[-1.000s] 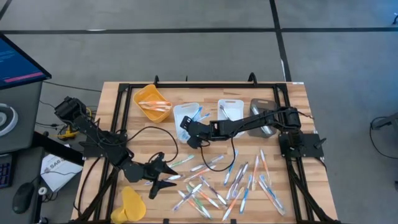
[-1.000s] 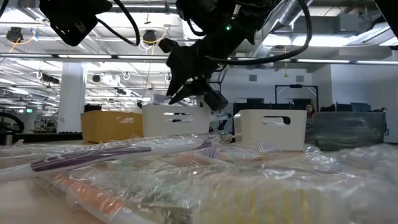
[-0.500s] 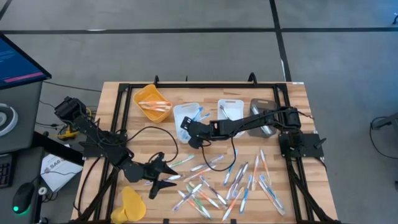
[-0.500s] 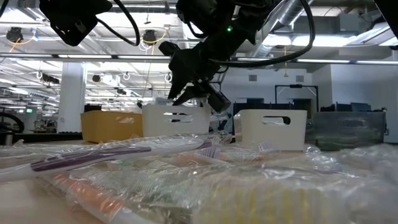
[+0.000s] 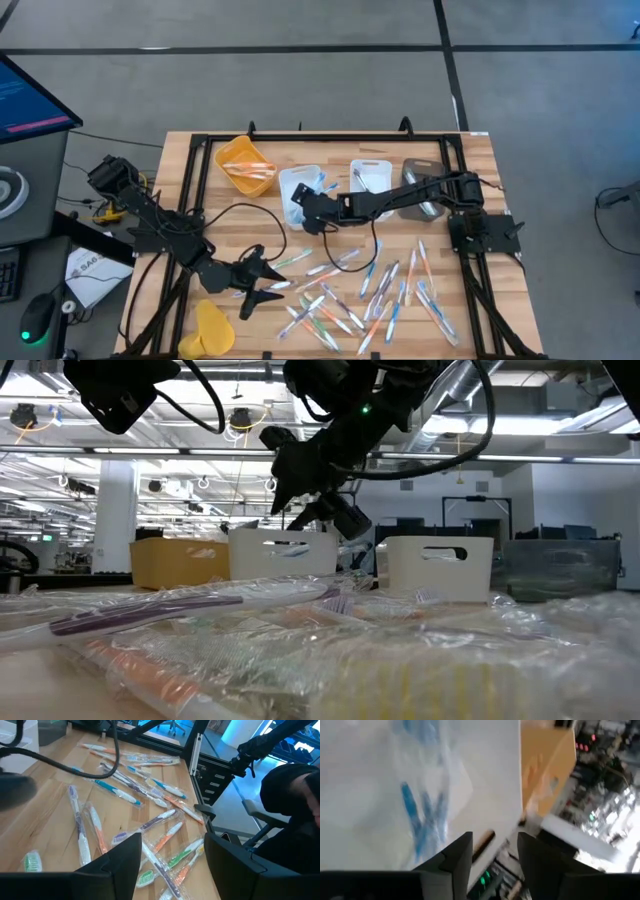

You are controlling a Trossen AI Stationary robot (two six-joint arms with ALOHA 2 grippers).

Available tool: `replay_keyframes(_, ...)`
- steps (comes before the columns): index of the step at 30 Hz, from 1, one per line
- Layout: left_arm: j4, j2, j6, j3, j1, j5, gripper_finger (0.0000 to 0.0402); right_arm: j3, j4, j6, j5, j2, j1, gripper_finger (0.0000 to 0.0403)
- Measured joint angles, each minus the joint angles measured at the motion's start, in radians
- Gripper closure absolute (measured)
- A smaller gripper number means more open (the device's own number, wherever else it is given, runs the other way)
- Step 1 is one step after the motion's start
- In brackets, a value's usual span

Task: Pick & Place Toothbrushes
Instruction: Put the orange toothbrush into the orange bin

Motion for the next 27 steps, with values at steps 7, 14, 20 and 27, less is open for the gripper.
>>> replay_keyframes(7, 0.000, 0.000, 0.043, 0.000, 0.000, 0.000, 0.0193, 0.000, -0.022, 0.143, 0.109, -0.071, 0.066, 0.0236)
replay_keyframes(14, -0.001, 0.000, 0.146, 0.000, 0.000, 0.067, 0.0193, 0.001, -0.360, 0.569, 0.114, -0.196, 0.166, 0.0235)
replay_keyframes(20, 0.000, 0.000, 0.210, 0.000, -0.001, 0.130, 0.0193, 0.001, -0.721, 1.058, 0.100, -0.321, 0.287, 0.0239)
replay_keyframes(27, 0.001, 0.000, 0.331, 0.000, 0.001, 0.146, 0.0193, 0.001, -0.932, 1.556, -0.097, -0.423, 0.413, 0.0234)
